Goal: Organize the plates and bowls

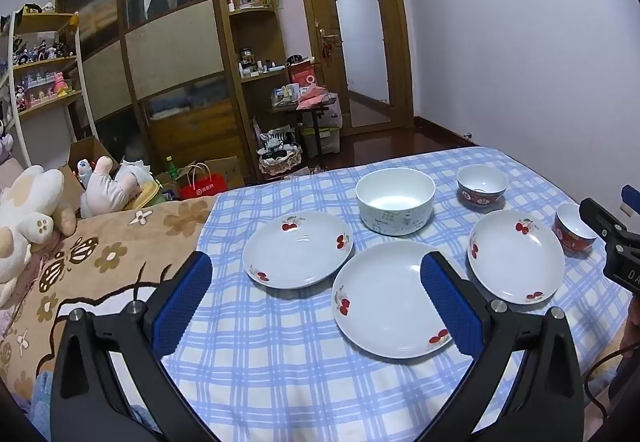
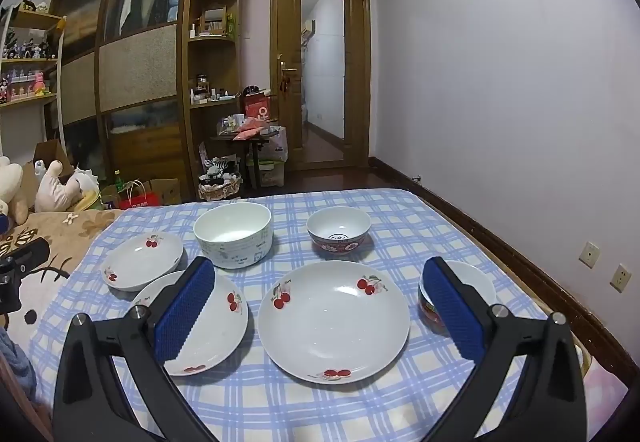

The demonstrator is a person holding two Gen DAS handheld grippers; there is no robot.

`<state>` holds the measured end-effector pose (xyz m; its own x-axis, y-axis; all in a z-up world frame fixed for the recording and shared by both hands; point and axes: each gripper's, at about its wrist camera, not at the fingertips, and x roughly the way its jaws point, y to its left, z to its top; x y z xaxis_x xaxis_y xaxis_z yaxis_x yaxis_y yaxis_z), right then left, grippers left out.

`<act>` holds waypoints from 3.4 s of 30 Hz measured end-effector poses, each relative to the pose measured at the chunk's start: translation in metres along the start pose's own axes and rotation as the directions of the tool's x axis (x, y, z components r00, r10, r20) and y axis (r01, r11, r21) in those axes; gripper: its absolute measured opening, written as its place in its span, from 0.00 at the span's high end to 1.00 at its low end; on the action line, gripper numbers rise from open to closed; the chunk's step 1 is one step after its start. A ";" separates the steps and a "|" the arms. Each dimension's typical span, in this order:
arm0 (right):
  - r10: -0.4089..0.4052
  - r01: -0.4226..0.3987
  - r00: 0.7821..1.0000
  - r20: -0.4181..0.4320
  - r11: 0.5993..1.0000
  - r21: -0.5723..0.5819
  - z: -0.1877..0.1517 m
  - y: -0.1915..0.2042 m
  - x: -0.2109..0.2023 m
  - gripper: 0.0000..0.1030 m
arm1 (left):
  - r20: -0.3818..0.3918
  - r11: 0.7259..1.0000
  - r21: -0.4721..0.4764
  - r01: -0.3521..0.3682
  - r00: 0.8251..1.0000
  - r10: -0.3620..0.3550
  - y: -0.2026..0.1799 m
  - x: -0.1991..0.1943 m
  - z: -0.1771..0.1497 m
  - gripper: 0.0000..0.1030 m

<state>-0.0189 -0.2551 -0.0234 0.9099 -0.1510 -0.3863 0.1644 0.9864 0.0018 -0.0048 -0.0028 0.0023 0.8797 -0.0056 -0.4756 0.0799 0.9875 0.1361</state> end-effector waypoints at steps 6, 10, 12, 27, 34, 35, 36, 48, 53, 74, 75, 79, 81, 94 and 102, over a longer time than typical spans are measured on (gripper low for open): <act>0.003 -0.003 1.000 0.001 1.000 0.000 -0.002 0.000 0.000 0.00 | -0.001 1.000 -0.001 0.000 1.000 0.000 0.001 -0.001 0.000 0.01; 0.002 -0.002 1.000 -0.002 1.000 0.002 -0.001 0.000 0.001 0.00 | -0.001 1.000 0.000 0.001 1.000 -0.001 0.001 -0.001 0.000 0.01; 0.002 -0.002 1.000 -0.004 1.000 0.005 -0.002 -0.002 0.001 0.00 | -0.002 1.000 0.000 0.000 1.000 0.000 0.001 -0.001 0.000 0.01; -0.005 0.006 1.000 -0.019 1.000 0.030 -0.002 -0.005 0.001 0.00 | -0.001 1.000 0.000 0.002 1.000 -0.002 0.001 -0.001 0.000 0.01; -0.012 0.012 1.000 -0.020 1.000 0.015 -0.003 -0.005 0.004 0.00 | -0.003 1.000 0.002 0.002 1.000 -0.002 0.001 -0.001 0.000 0.01; -0.013 0.013 1.000 -0.021 1.000 0.016 -0.002 -0.005 0.005 0.00 | -0.002 1.000 0.001 0.003 1.000 -0.003 0.001 -0.002 0.000 0.01; -0.018 0.018 1.000 -0.018 1.000 0.013 -0.002 -0.005 0.004 0.00 | -0.002 1.000 0.001 0.001 1.000 -0.001 0.001 -0.001 -0.001 0.01; -0.014 0.014 1.000 -0.020 1.000 0.023 -0.001 -0.003 0.002 0.00 | 0.001 1.000 0.002 0.003 1.000 -0.003 0.004 -0.004 0.000 0.01; -0.011 0.012 1.000 -0.021 1.000 0.010 0.000 -0.003 0.003 0.00 | 0.003 1.000 0.004 0.003 1.000 -0.003 0.004 -0.004 0.000 0.01; -0.013 0.013 1.000 -0.008 1.000 0.015 0.000 -0.008 0.004 0.00 | -0.022 1.000 0.002 0.011 1.000 -0.011 0.006 0.001 0.000 0.01; -0.012 0.012 1.000 -0.010 1.000 0.016 0.000 -0.008 0.005 0.00 | -0.020 1.000 0.002 0.011 1.000 -0.011 0.005 0.000 -0.001 0.01; -0.013 0.013 1.000 -0.010 1.000 0.015 0.000 -0.007 0.004 0.00 | -0.019 1.000 0.003 0.010 1.000 -0.010 0.005 0.001 -0.001 0.01; -0.013 0.013 1.000 -0.010 1.000 0.015 -0.001 -0.006 0.004 0.00 | -0.020 1.000 0.004 0.010 1.000 -0.010 0.006 0.001 0.000 0.01; 0.007 -0.007 0.999 -0.045 1.000 0.008 0.002 -0.005 0.013 0.00 | -0.112 0.998 -0.014 0.061 0.992 -0.062 0.007 0.025 0.009 0.01; 0.069 -0.066 0.996 -0.060 0.997 0.052 0.014 -0.005 0.031 0.00 | -0.128 0.999 -0.013 0.034 0.991 -0.036 0.003 0.049 0.022 0.01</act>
<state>0.0137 -0.2652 -0.0224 0.8946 -0.0787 -0.4400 0.1239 0.9895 0.0748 0.0487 -0.0036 -0.0015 0.8092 -0.0207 -0.5871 0.1039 0.9887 0.1085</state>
